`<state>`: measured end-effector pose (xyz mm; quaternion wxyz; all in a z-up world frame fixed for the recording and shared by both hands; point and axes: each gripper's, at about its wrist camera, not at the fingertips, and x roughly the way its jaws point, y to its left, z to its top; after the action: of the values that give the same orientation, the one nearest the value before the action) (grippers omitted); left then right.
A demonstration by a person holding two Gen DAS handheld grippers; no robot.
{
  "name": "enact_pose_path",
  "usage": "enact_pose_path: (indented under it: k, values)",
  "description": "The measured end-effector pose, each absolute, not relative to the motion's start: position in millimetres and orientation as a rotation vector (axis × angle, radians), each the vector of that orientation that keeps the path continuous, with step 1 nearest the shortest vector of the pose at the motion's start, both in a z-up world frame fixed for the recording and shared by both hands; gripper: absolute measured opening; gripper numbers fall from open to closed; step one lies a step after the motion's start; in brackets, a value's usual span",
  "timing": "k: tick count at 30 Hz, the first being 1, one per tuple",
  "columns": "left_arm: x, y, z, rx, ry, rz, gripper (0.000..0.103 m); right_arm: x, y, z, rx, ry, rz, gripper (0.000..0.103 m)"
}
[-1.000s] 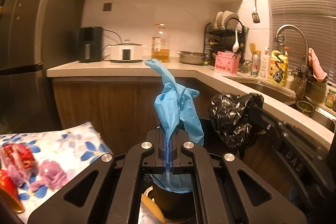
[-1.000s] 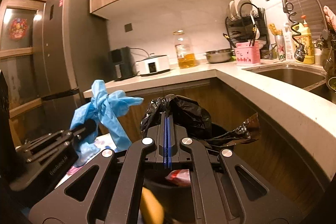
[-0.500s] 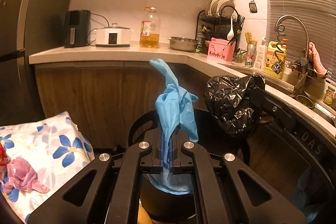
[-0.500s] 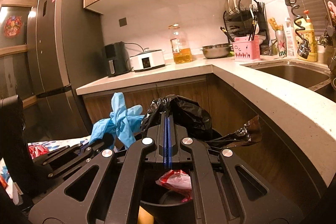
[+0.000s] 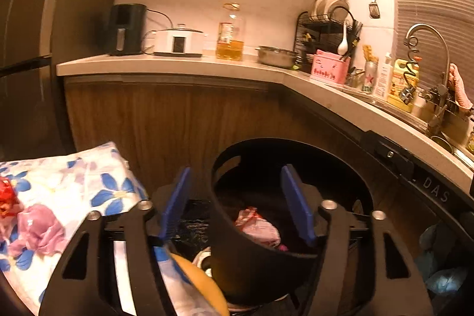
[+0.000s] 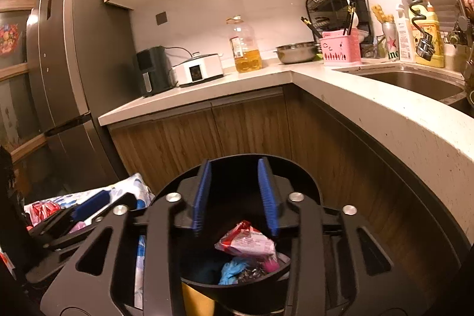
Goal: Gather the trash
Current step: 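Carry the glove and black bag over the bin and open both grippers, then move both tools back over the table toward the red paper cups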
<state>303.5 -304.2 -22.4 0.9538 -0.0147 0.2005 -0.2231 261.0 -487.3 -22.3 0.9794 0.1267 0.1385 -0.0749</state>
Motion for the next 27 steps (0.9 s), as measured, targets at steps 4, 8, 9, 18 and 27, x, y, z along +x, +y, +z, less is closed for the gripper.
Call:
enact_pose_path:
  k: [4, 8, 9, 18, 27]
  values:
    - [290.7, -291.4, -19.0, -0.030, 0.390, -0.409, 0.081, 249.6, -482.1, -21.5, 0.260, 0.279, -0.171, 0.055]
    - [274.8, -275.9, -17.5, -0.022, 0.382, -0.369, 0.086, 234.8, -475.8, -20.3, 0.274, 0.277, -0.174, 0.070]
    - [270.0, -271.0, -17.2, -0.019, 0.380, -0.356, 0.087, 230.6, -472.2, -20.3, 0.268, 0.275, -0.179, 0.073]
    - [232.4, -228.4, -11.7, -0.039, 0.357, -0.267, 0.097, 199.6, -439.3, -16.7, 0.223, 0.259, -0.203, 0.078]
    - [191.8, -183.8, -15.9, -0.043, 0.349, -0.157, 0.097, 169.9, -397.6, -17.4, 0.204, 0.239, -0.170, 0.078]
